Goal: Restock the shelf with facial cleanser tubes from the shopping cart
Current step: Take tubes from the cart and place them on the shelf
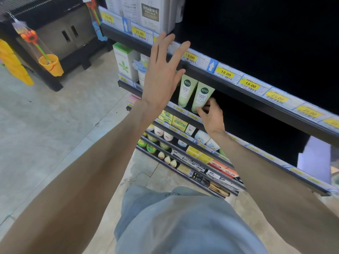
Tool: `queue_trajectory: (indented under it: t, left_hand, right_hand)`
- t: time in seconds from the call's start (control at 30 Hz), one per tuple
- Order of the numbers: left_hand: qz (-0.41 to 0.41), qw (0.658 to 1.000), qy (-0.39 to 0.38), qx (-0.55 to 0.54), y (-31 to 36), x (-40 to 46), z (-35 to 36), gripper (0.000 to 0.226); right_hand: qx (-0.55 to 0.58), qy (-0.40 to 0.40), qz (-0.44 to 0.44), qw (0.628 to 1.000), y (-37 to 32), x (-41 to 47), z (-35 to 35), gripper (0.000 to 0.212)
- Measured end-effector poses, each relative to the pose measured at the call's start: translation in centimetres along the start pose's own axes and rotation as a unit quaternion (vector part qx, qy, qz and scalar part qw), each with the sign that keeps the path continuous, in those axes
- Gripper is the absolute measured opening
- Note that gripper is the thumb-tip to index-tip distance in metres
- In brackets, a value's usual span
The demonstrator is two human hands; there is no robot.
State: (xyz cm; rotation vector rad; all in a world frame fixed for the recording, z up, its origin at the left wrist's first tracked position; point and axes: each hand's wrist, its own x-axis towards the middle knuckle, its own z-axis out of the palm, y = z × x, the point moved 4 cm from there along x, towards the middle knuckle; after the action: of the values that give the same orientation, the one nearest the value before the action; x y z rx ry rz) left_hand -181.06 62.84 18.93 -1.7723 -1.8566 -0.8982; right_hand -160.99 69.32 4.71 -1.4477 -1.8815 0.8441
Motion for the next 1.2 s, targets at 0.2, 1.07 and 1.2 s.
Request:
queue_trajectory:
  t: [0.2,1.07,1.2]
  left_hand:
    - [0.002,1.0,-0.002,0.001,0.1,0.0,-0.1,0.054]
    - [0.05,0.976,-0.207,-0.045,0.4,-9.3,-1.2,0.068]
    - [0.081,0.945,-0.312,-0.051,1.4,-15.8,-1.4,0.068]
  right_hand:
    - [-0.005,-0.002,0.003,1.0,0.2,0.0,0.0,0.029]
    - [-0.271,0.03,0.033,0.962,-2.4,-11.8,-3.5,0.086]
    - [-0.313,0.012,0.083,0.946,-2.6,-18.1,-3.9,0.087]
